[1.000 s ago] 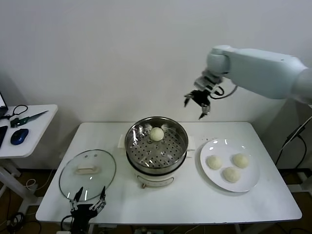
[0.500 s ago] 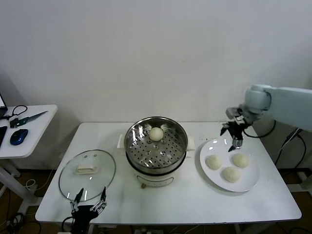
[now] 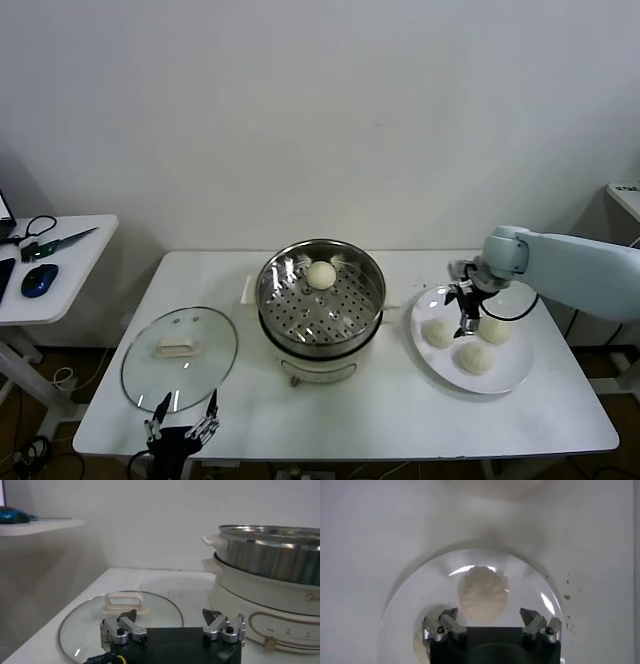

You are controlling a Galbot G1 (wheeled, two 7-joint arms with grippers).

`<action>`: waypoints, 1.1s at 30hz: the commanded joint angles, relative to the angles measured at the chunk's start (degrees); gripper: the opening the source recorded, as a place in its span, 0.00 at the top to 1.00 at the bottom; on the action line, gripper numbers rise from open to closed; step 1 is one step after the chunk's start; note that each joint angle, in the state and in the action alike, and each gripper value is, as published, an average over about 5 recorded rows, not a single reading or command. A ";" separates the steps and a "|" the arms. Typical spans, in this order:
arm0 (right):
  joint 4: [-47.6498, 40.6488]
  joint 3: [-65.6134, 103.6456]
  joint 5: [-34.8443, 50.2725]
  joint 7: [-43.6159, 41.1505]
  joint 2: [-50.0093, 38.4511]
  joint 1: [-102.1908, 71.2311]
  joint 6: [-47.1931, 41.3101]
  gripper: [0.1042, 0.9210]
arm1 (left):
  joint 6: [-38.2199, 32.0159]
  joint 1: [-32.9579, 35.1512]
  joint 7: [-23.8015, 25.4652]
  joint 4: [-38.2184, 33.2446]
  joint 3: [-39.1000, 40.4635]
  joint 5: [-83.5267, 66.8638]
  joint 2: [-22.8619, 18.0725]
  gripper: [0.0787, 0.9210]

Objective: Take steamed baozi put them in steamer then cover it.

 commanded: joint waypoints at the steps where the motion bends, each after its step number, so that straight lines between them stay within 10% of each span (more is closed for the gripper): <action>1: -3.74 5.67 -1.95 1.20 2.03 -7.00 -1.63 0.12 | 0.06 0.02 0.00 0.12 -0.08 -0.21 0.07 0.12; 20: -2.30 2.79 0.85 -1.97 2.50 -0.52 -0.97 0.37 | 0.59 -0.08 0.03 -0.23 0.35 -0.34 -0.14 0.12; 33: 8.00 -16.71 20.40 -11.26 9.00 42.02 0.92 0.37 | 1.16 -0.26 0.06 -1.53 1.52 -0.25 0.43 0.12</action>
